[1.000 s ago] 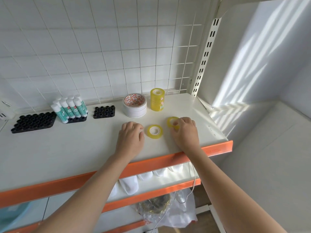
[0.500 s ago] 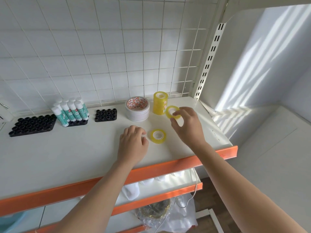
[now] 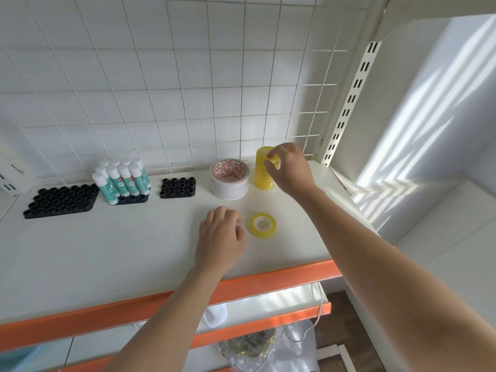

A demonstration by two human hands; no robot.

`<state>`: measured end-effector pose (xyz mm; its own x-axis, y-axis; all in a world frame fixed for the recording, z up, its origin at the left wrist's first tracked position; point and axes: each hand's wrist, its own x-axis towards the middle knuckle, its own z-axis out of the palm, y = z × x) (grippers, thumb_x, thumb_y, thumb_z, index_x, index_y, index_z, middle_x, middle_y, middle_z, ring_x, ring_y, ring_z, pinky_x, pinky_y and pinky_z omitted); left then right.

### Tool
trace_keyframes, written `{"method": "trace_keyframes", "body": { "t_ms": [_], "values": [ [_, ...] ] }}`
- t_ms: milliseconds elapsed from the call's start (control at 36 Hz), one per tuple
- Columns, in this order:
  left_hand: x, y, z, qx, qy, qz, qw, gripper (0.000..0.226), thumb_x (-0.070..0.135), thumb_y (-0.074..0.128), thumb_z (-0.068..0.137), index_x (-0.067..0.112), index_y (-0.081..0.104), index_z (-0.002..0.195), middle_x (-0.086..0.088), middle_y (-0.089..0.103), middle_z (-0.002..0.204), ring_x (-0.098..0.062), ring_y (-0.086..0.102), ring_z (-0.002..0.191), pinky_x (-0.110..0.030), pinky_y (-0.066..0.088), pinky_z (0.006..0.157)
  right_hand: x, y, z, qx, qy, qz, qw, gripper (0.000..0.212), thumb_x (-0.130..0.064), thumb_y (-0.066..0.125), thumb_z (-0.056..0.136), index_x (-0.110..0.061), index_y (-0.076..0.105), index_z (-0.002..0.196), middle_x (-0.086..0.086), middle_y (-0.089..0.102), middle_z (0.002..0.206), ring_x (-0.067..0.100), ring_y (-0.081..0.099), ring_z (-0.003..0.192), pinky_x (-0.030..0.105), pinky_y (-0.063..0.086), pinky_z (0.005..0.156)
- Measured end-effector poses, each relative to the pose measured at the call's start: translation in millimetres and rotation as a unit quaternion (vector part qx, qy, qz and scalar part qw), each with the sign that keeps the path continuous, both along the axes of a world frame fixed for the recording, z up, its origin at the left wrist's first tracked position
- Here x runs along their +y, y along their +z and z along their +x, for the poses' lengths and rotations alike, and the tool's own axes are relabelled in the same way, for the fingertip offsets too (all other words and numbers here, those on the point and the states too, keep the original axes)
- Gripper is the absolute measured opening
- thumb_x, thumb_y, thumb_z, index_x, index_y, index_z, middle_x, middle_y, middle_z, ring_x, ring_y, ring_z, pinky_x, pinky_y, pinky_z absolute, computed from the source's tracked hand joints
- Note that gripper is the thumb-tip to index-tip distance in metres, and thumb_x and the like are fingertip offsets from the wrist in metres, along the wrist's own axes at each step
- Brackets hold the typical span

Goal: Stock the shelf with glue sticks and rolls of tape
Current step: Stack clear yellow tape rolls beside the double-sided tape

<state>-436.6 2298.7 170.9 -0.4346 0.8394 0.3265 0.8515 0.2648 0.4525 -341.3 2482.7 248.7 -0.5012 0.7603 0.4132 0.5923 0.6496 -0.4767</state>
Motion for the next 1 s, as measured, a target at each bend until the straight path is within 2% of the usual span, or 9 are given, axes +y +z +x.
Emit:
{"method": "trace_keyframes", "body": {
  "t_ms": [111,278,444,667,778,917,1000],
  "values": [
    [0.5,0.3,-0.6,0.002,0.002,0.0,1.0,0.013,0.016,0.061,0.08,0.019,0.062,0.093,0.0,0.056,0.097,-0.025,0.052,0.097,-0.037,0.04,0.082,-1.5,-1.4,-1.4,0.004,0.003,-0.006,1.0,0.023,-0.025,0.063,0.09,-0.011,0.065,0.108,0.011,0.056,0.119,0.03,0.052,0.111,0.04,0.045,0.089],
    [0.0,-0.8,0.1,0.004,0.0,0.001,1.0,0.012,0.015,0.06,0.08,0.019,0.061,0.092,0.0,0.056,0.097,-0.026,0.052,0.096,-0.037,0.04,0.082,-1.7,-2.1,-0.6,0.011,0.003,-0.006,1.0,0.022,-0.022,0.065,0.088,-0.009,0.066,0.106,0.012,0.057,0.117,0.028,0.054,0.107,0.027,0.04,0.081],
    [0.9,-2.7,-1.0,0.014,-0.001,0.001,1.0,0.012,0.017,0.058,0.079,0.019,0.061,0.091,0.001,0.056,0.096,-0.025,0.052,0.094,-0.037,0.04,0.08,-2.0,-0.6,1.1,0.012,0.01,-0.023,1.0,0.024,-0.022,0.068,0.085,-0.008,0.065,0.105,0.01,0.059,0.115,0.025,0.056,0.1,0.031,0.045,0.078],
    [0.6,-1.8,-0.3,0.007,0.0,-0.003,1.0,0.015,0.019,0.053,0.079,0.019,0.061,0.092,0.0,0.056,0.098,-0.025,0.051,0.096,-0.037,0.038,0.082,0.4,0.9,1.1,-0.01,0.005,-0.027,1.0,0.026,-0.025,0.068,0.086,-0.01,0.063,0.106,0.011,0.059,0.103,0.023,0.052,0.084,0.026,0.033,0.067],
    [1.0,-0.1,0.0,0.004,0.0,-0.013,1.0,0.015,0.016,0.056,0.081,0.019,0.061,0.095,0.001,0.056,0.1,-0.024,0.05,0.098,-0.036,0.037,0.083,0.9,2.1,1.5,-0.034,0.013,-0.012,0.999,0.027,-0.026,0.067,0.087,-0.008,0.062,0.106,0.014,0.06,0.104,0.028,0.056,0.089,0.028,0.033,0.066],
    [0.9,0.6,0.3,0.007,0.002,-0.014,1.0,0.014,0.017,0.056,0.081,0.019,0.061,0.094,0.001,0.056,0.1,-0.024,0.05,0.098,-0.036,0.037,0.083,1.7,4.9,1.1,-0.032,0.014,-0.035,0.999,0.027,-0.027,0.066,0.088,-0.01,0.06,0.108,0.012,0.059,0.103,0.022,0.05,0.083,0.027,0.032,0.065],
    [1.1,0.1,-0.1,0.007,0.002,-0.014,1.0,0.014,0.017,0.057,0.081,0.019,0.061,0.094,0.001,0.056,0.1,-0.025,0.051,0.098,-0.036,0.038,0.083,2.1,5.1,1.2,-0.018,0.015,-0.063,0.998,0.026,-0.027,0.067,0.087,-0.011,0.061,0.107,0.012,0.06,0.102,0.024,0.054,0.089,0.029,0.037,0.067]
  ]
}}
